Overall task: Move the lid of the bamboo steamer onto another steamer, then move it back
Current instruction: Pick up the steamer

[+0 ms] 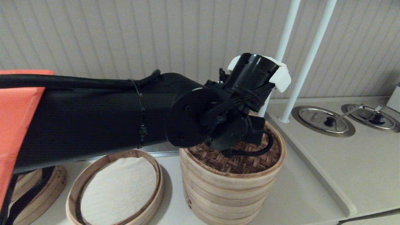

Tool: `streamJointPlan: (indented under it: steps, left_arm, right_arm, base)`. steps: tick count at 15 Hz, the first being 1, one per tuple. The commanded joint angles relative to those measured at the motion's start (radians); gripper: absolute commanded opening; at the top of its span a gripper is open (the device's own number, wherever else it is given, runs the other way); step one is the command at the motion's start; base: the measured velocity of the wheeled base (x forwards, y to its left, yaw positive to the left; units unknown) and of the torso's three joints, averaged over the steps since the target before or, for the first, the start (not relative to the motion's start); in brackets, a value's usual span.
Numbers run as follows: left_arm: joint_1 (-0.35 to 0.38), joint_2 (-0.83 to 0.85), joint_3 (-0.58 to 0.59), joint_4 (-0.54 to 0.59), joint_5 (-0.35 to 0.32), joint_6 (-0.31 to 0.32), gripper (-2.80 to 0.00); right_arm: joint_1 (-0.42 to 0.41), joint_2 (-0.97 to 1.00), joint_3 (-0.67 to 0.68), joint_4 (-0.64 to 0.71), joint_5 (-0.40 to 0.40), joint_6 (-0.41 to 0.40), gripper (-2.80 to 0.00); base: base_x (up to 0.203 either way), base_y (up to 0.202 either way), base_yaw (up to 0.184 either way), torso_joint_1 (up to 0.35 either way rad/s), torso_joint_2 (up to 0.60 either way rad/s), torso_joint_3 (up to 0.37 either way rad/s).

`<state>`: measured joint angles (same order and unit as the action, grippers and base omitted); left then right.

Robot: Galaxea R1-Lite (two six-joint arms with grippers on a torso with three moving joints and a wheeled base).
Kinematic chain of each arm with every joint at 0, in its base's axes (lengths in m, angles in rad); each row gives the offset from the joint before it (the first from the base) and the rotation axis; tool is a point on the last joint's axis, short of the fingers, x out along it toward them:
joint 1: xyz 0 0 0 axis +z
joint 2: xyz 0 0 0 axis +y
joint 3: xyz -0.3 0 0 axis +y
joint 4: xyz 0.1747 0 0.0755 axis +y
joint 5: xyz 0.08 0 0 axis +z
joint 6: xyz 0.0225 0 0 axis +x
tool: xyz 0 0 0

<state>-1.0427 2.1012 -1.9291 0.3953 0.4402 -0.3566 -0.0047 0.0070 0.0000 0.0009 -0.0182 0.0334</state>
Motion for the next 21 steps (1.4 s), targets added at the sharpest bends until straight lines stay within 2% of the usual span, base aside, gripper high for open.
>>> streamJointPlan:
  steps: [1,10,11,21]
  left_arm:
    - [0.022,0.008,-0.001,-0.006,0.0,-0.004,0.0]
    - [0.036,0.029,-0.001,-0.03,0.0,-0.001,0.0]
    - [0.036,0.031,-0.001,-0.03,0.0,-0.001,-2.8]
    - [0.038,0.036,-0.001,-0.033,0.001,-0.001,-2.8]
  right_arm:
    - [0.0,0.001,0.003,0.0,0.0,0.0,-2.8]
    - [0.001,0.001,0.003,0.001,0.0,0.0,-2.8]
    - [0.0,0.001,0.003,0.001,0.0,0.0,-2.8]
    - [0.001,0.001,0.004,0.001,0.0,0.0,-2.8]
  base:
    - [0.0,0.0,0.0,0.0,0.0,0.0]
    - [0.0,0.0,0.0,0.0,0.0,0.0]
    - [0.0,0.0,0.0,0.0,0.0,0.0]
    - [0.0,0.0,0.0,0.0,0.0,0.0]
